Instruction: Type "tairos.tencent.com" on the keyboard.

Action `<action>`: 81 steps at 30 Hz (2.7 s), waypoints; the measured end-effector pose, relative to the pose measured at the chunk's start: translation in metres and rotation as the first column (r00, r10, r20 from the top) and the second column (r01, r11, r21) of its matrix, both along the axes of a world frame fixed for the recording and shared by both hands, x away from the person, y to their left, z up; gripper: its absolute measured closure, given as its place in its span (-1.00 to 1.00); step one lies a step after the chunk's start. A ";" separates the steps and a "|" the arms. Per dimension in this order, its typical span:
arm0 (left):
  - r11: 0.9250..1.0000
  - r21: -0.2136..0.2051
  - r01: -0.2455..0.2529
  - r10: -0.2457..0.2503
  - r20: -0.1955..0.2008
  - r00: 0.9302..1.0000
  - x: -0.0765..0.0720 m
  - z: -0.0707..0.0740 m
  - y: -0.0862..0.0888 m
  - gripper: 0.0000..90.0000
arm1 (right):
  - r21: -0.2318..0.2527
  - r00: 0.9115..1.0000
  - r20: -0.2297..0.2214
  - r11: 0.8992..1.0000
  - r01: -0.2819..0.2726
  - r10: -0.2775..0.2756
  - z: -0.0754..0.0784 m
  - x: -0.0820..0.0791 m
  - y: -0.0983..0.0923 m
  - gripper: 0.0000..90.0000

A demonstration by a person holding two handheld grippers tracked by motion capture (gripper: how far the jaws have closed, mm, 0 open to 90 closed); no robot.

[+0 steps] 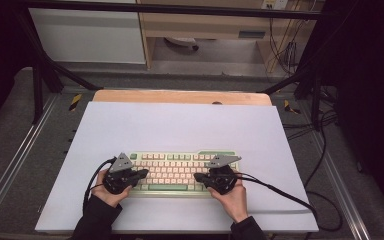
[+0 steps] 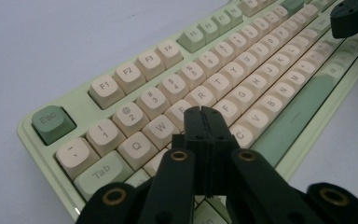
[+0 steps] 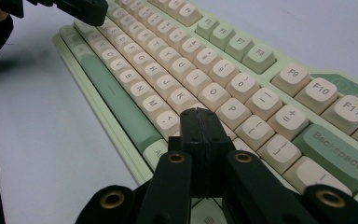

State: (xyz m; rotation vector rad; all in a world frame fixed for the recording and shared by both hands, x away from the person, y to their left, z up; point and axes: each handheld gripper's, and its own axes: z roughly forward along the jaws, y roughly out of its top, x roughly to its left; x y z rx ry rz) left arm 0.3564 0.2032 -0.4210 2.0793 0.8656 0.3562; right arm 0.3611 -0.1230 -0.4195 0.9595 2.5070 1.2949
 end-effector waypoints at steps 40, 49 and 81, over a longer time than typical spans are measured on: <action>0.999 0.043 0.019 -0.019 -0.002 1.000 0.021 0.001 -0.052 0.99 | 0.010 1.000 -0.010 1.000 0.004 -0.004 0.001 0.000 -0.006 1.00; 0.998 0.061 0.021 -0.021 -0.009 1.000 0.025 -0.006 -0.056 0.99 | 0.012 1.000 -0.008 1.000 0.002 -0.002 0.001 0.000 -0.007 1.00; 1.000 0.009 0.019 -0.019 0.013 1.000 0.016 0.006 -0.039 1.00 | 0.011 1.000 -0.003 1.000 -0.005 0.005 0.002 -0.001 -0.008 1.00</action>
